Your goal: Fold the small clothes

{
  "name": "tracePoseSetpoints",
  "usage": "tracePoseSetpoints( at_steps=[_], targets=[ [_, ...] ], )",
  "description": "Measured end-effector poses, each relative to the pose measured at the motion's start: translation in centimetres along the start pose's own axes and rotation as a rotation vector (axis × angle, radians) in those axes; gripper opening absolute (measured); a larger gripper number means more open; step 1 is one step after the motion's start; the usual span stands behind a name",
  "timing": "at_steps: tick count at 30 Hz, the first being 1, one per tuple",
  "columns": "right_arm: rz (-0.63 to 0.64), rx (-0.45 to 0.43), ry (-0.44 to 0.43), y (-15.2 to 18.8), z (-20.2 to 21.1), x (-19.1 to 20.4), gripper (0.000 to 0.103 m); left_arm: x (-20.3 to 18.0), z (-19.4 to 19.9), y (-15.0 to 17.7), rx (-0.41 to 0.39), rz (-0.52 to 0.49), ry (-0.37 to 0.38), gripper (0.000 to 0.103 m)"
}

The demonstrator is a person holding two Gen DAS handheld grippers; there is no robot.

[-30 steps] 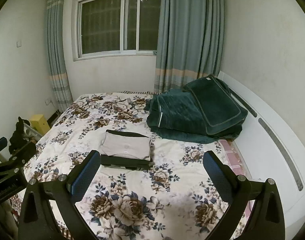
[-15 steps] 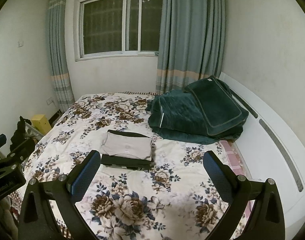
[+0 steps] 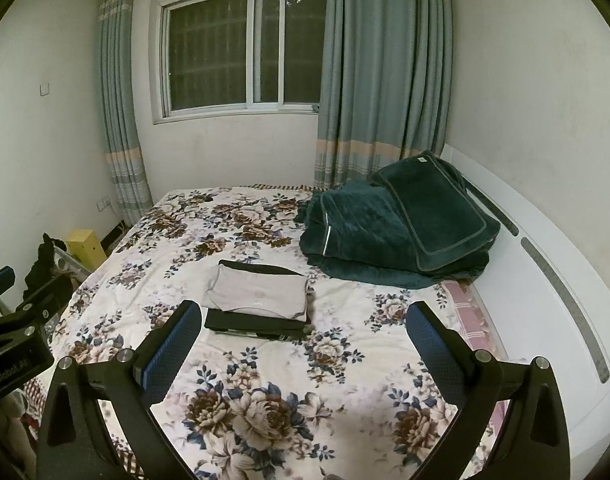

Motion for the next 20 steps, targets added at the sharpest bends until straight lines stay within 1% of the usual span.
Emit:
tracePoseSetpoints(
  at_steps=[12, 20],
  targets=[
    [-0.003, -0.001, 0.005, 0.48, 0.25, 0.05, 0.103, -0.03, 0.03, 0.3, -0.001, 0.001, -0.004, 0.102],
    [-0.007, -0.002, 0.008, 0.58, 0.4, 0.11, 0.103, 0.51, 0.42, -0.4, -0.015, 0.003, -0.017, 0.102]
  ],
)
Point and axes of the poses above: each gripper's, at about its wrist camera, not at the fingertips, and z roughly against the way its jaws point, x to its left, y to its underside, the point moved 7 cm from there along -z, roughly the way its jaws point, and after that the axes turned 1 degree about x, right-handed, at the moved point
